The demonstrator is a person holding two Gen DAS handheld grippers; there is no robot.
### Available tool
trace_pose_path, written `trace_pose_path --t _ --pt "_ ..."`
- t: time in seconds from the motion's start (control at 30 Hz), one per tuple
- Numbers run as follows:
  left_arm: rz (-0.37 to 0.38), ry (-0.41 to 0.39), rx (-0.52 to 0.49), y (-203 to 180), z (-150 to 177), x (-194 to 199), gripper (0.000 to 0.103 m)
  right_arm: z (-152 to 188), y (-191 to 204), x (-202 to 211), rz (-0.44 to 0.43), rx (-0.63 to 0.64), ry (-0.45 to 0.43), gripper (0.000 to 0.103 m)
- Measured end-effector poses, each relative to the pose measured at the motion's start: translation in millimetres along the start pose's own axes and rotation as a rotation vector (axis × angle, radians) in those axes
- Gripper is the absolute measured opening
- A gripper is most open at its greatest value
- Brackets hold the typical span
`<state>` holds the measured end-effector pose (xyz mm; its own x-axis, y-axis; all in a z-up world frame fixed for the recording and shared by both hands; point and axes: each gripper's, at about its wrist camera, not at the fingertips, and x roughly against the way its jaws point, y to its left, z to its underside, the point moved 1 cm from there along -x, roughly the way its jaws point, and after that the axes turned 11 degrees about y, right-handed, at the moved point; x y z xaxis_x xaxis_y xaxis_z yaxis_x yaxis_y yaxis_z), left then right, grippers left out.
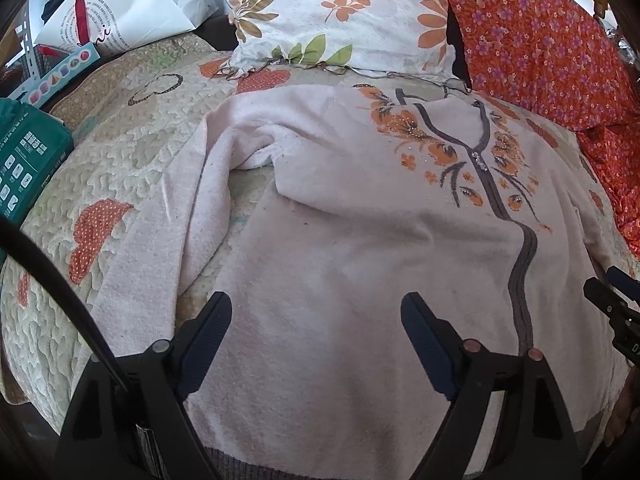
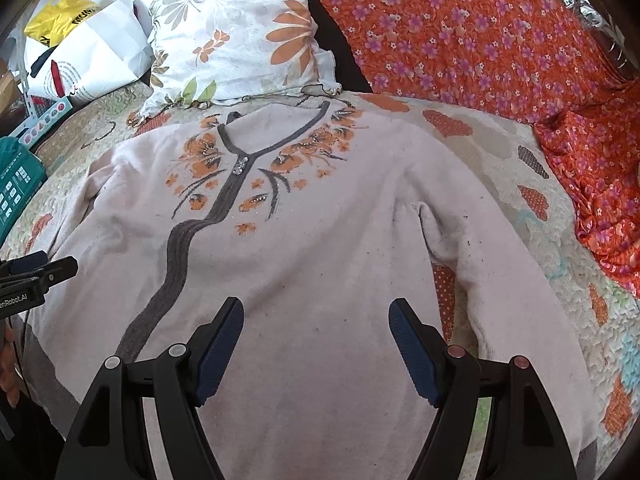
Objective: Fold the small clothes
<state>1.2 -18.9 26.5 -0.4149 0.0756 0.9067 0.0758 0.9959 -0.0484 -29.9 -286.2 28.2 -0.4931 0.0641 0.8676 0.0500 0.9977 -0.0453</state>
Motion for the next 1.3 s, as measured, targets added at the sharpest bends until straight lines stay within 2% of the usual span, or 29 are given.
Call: trace_pose_path --t 0.93,1.1,1.2,1.3 --pt "-0.006 0.005 -0.036 -7.0 1.7 0.3 0.086 3.0 2.4 -6.1 -0.003 0.010 0.026 0.079" --pt "-0.005 -0.024 -0.022 19.2 4.5 21.8 0.086 2.3 4.0 -4.9 -0.013 0.016 0.020 0.079" --pt "-0.043 -0.034 0.011 49.4 8.8 34.9 0.086 2.0 5.3 -3.1 -0.022 0.022 0.014 0.079" --pt "-0.083 -0.004 0.045 82.7 18.3 43.8 0.086 1.3 5.2 0.8 -0.018 0.031 -0.001 0.079"
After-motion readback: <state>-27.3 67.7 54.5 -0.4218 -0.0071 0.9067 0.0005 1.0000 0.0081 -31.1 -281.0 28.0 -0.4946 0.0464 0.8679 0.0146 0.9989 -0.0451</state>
